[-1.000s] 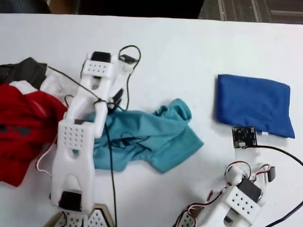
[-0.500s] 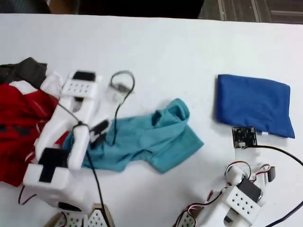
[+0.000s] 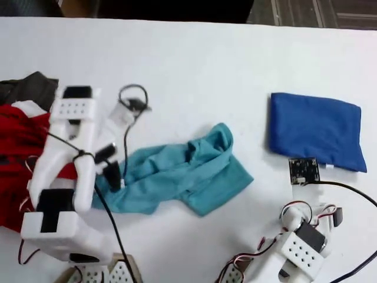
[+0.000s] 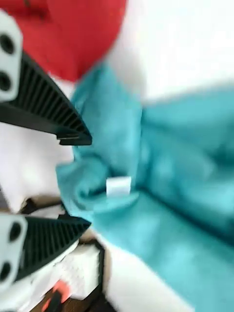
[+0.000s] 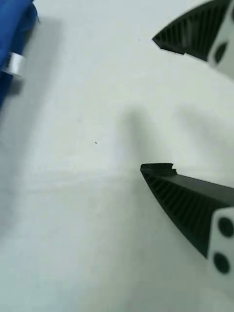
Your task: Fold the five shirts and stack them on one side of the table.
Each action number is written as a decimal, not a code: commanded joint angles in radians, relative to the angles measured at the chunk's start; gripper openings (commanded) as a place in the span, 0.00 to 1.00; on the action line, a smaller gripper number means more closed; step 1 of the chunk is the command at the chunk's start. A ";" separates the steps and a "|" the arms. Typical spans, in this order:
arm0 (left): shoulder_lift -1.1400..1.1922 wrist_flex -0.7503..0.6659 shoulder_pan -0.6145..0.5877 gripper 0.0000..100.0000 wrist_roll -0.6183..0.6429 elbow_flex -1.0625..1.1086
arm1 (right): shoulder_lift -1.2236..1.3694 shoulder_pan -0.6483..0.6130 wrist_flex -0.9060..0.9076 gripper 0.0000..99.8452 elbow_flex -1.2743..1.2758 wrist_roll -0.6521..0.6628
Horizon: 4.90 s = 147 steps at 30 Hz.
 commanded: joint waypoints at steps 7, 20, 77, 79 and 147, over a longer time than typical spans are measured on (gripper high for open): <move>-0.017 -0.114 0.002 0.26 0.084 -0.150 | 0.012 0.004 -0.016 0.36 -0.003 -0.006; 0.132 0.017 0.012 0.19 -0.092 0.048 | 0.012 0.004 -0.016 0.36 -0.003 -0.006; -0.376 0.018 0.149 0.23 -0.399 0.334 | 0.012 0.004 -0.016 0.36 -0.003 -0.002; -0.374 0.017 0.176 0.23 -0.440 0.380 | 0.012 0.004 -0.016 0.36 -0.003 -0.003; -0.057 0.011 -0.086 0.03 0.064 -0.137 | 1.481 -0.931 0.722 0.36 -1.969 -0.482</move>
